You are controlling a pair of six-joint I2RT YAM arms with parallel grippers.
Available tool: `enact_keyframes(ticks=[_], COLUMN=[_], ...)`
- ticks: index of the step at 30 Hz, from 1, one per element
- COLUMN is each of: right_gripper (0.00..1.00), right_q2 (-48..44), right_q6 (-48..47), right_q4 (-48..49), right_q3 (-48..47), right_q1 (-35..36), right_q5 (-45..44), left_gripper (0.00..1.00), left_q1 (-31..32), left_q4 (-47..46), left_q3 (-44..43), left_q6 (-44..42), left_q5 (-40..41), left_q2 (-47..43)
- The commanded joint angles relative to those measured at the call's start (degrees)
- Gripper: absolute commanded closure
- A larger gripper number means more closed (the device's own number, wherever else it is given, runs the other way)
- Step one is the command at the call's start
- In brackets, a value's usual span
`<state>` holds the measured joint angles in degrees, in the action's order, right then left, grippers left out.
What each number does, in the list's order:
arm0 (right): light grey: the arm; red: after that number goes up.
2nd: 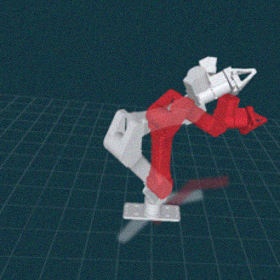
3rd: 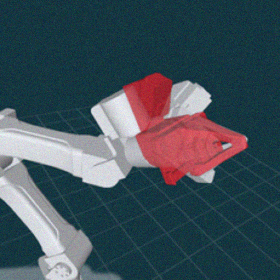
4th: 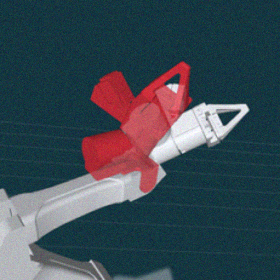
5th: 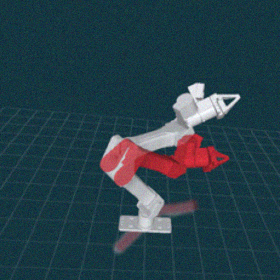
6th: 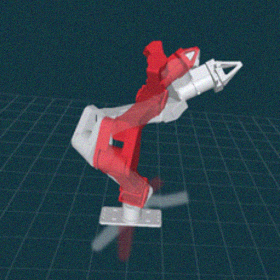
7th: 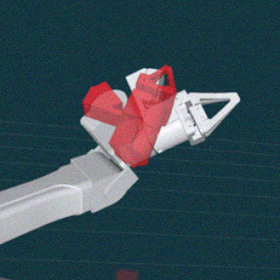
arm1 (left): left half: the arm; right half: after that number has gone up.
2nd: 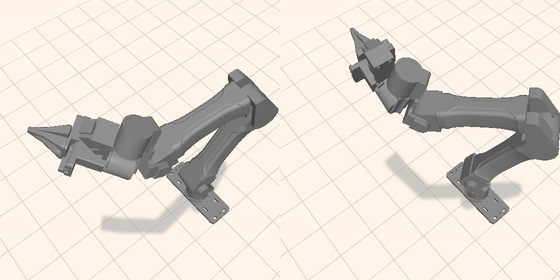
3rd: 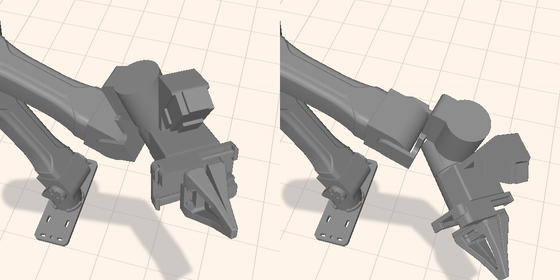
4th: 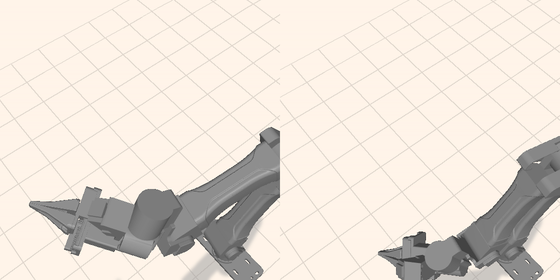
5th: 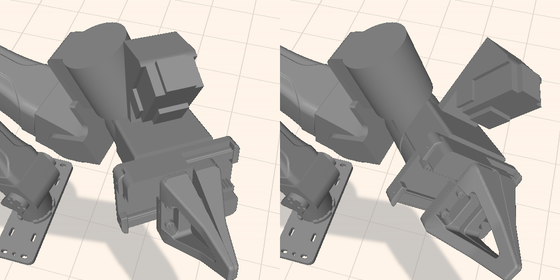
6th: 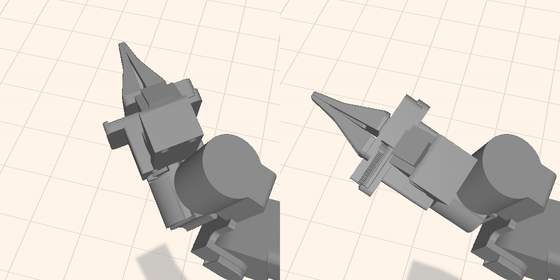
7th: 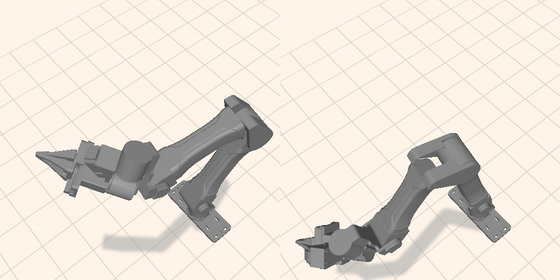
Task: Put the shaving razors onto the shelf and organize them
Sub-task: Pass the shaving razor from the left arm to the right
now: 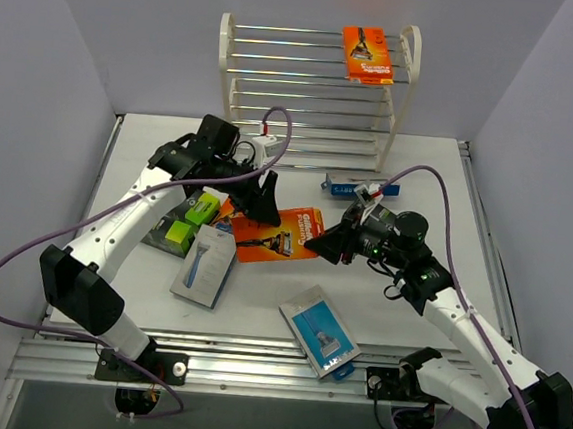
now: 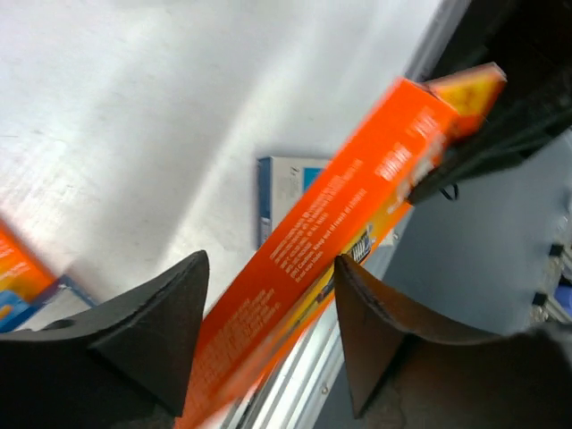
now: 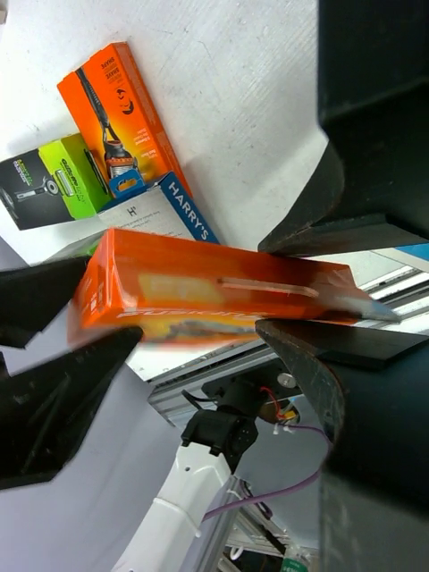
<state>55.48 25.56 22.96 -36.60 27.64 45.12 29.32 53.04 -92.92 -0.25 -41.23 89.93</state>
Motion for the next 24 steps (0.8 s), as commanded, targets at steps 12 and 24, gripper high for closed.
enact_keyframes(ticks=[12,24], right_gripper=[1.00,1.00], right_q2=[-2.05,-0.12], right_q6=[6.96,14.86], right_q4=[6.57,9.03], right_q3=[3.03,3.29], right_q1=[-0.30,-0.74], right_q5=[0.06,-15.58], left_gripper=[0.25,0.14], left_q1=[-5.06,-7.70], left_q4=[-9.97,-21.12], left_q3=[0.99,18.99], left_q6=[6.05,21.24], left_q5=[14.86,16.03], left_q2=[-4.76,-24.61])
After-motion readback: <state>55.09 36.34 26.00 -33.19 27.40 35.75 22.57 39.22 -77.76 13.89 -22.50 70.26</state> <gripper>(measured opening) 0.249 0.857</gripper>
